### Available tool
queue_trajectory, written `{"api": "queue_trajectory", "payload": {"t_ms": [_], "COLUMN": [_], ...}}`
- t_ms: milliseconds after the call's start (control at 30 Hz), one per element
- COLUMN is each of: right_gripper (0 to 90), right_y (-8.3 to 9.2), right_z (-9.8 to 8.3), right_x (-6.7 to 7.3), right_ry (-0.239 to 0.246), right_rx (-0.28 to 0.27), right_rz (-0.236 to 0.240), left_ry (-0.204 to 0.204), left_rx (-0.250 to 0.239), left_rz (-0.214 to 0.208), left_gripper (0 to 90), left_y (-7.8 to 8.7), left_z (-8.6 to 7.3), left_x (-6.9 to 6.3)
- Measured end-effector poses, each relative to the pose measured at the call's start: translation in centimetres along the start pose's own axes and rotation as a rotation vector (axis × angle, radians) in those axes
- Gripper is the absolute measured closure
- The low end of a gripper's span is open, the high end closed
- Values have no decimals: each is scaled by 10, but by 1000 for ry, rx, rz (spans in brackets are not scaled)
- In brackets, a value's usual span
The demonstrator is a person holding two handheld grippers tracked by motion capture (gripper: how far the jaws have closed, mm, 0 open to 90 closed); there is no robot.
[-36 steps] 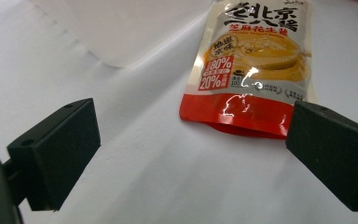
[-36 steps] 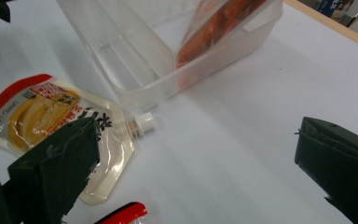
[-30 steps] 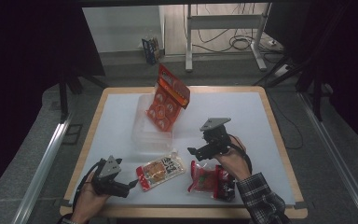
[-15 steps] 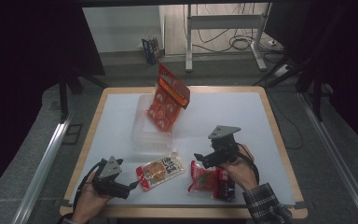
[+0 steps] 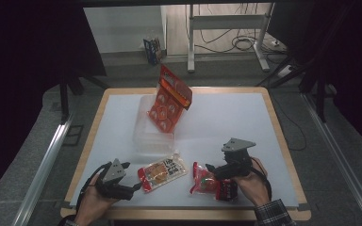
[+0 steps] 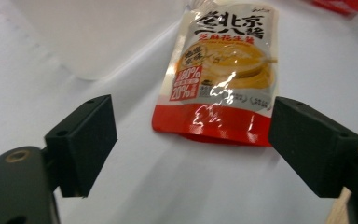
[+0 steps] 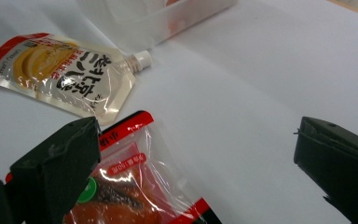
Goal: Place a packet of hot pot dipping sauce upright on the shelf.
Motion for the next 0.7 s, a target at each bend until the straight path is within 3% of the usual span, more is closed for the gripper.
{"api": "queue_trajectory", "payload": {"t_ms": [300,700], "right_gripper": [4,5], "right_y": [8,20], "right_z": [-10,-22], "right_x": [-2,-3], "right_ry": [-25,-46], "right_rx": [-6,-4], "right_rz": [-19,-35], "left_ry": [0,-30], "left_rx": [-29,-59], "left_rz": [-48,-131], "left_gripper": [251,453], "left_y": [-3,-17], "left_z": [9,27], "left_x": [-9,-25]}}
Point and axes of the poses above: each handheld gripper's, and its own axes: y roughly backward along the jaws, z roughly out of its top, x roughly to its left, the point moved 8 cm from there along -y, roughly forward along the jaws, and after that the axes turned 10 degrees about -z, right-handed, at the moved point
